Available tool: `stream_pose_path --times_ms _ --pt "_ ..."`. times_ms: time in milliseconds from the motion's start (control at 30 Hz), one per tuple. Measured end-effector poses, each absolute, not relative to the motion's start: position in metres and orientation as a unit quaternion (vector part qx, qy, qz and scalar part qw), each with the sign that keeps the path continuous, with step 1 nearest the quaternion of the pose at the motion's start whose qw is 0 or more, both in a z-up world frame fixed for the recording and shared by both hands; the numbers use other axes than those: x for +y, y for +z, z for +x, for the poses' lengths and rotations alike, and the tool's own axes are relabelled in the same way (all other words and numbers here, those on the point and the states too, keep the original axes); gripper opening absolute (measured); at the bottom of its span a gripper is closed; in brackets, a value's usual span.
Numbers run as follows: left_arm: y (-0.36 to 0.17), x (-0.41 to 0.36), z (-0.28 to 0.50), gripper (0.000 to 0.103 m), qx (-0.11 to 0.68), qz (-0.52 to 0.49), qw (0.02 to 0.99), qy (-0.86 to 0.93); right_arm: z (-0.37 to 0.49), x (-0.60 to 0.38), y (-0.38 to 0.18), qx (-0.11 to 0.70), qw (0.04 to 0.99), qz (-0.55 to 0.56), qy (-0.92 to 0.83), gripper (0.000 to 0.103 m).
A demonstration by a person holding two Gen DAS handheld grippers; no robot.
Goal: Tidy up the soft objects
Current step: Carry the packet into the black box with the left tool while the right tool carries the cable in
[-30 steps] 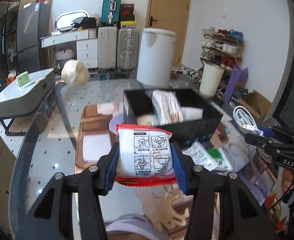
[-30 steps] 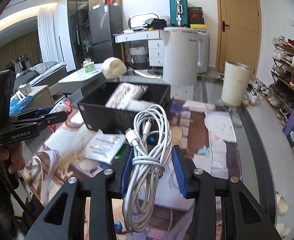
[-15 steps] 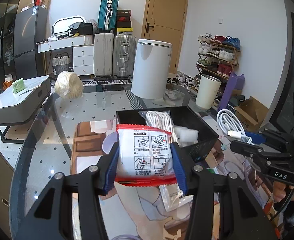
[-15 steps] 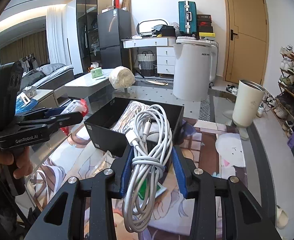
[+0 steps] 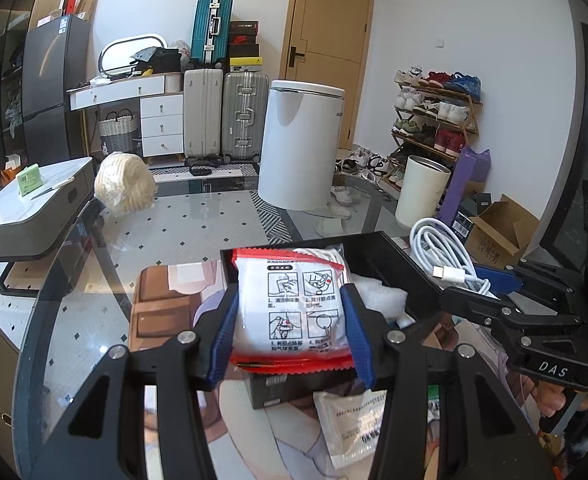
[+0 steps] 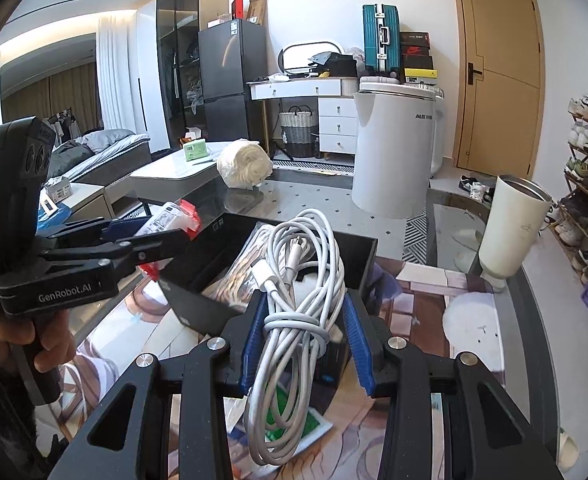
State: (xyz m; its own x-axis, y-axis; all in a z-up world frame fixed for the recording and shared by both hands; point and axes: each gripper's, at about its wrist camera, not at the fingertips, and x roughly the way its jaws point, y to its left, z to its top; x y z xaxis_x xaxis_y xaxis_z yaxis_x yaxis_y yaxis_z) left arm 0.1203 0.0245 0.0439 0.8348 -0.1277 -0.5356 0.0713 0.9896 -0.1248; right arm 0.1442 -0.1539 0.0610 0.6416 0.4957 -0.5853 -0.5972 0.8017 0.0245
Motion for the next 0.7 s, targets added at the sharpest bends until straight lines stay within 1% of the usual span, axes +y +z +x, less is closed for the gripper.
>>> stream_pose_path --times_ms 567,700 --pt "0.037 0.025 0.151 0.048 0.281 -0.049 0.957 -0.051 0.178 -0.134 0.057 0.270 0.909 -0.099 0.300 0.039" --pt "0.034 0.023 0.158 0.048 0.282 -0.046 0.957 -0.057 0.187 -0.127 0.053 0.274 0.908 -0.112 0.298 0.039"
